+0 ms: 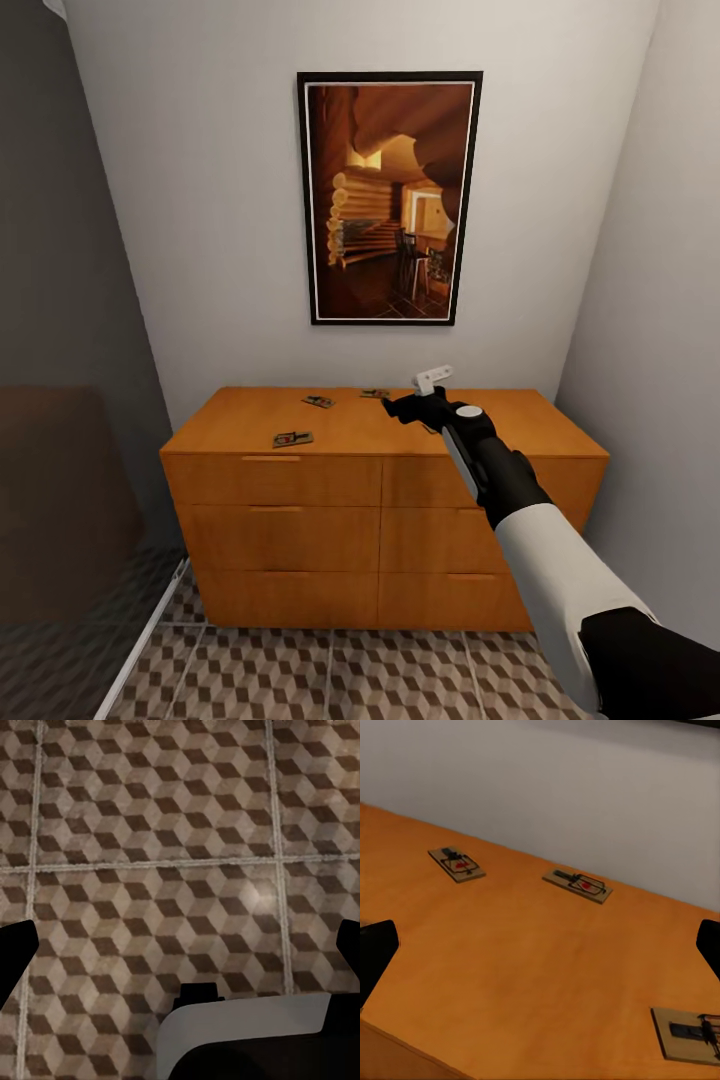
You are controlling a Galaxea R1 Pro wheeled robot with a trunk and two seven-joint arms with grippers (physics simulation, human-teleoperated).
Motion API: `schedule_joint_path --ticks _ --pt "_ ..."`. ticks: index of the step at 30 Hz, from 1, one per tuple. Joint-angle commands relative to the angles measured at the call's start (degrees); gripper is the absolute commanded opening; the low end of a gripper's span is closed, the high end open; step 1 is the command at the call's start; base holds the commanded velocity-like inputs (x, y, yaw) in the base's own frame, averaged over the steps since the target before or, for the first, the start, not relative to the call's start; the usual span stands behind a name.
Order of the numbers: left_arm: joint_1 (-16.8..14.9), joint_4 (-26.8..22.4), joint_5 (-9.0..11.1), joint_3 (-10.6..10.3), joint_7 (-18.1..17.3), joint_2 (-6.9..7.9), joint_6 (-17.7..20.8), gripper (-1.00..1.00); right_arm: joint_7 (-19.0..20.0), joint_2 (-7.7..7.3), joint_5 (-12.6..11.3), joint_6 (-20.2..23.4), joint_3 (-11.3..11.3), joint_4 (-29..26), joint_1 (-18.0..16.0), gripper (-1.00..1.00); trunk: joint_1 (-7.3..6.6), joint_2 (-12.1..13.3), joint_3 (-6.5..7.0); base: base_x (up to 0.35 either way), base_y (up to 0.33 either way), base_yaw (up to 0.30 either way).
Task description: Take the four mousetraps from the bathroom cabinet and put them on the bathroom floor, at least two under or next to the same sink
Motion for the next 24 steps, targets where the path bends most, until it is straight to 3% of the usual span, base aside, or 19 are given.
schedule_joint_path --ticks 1,15,24 --pt "-0.10 0.23 -0.04 -0.28 0.18 0.00 -0.39 1.00 0.56 0.02 0.60 0.23 -0.07 -0.06 -0.03 1.00 0.00 -0.04 -0.06 0.000 0.000 0.000" --pt "-0.10 0.28 -0.03 -0.28 0.18 0.03 -0.45 1.00 2.86 -0.04 0.62 0.08 -0.07 -0.01 0.01 1.00 0.00 -0.04 -0.06 0.005 0.000 0.000" --pt "-0.10 0.34 -0.01 -0.28 0.18 0.42 -0.31 1.00 3.00 0.01 0.60 0.08 0.01 -0.01 -0.02 1.00 0.00 -0.04 -0.06 0.195 0.000 0.000"
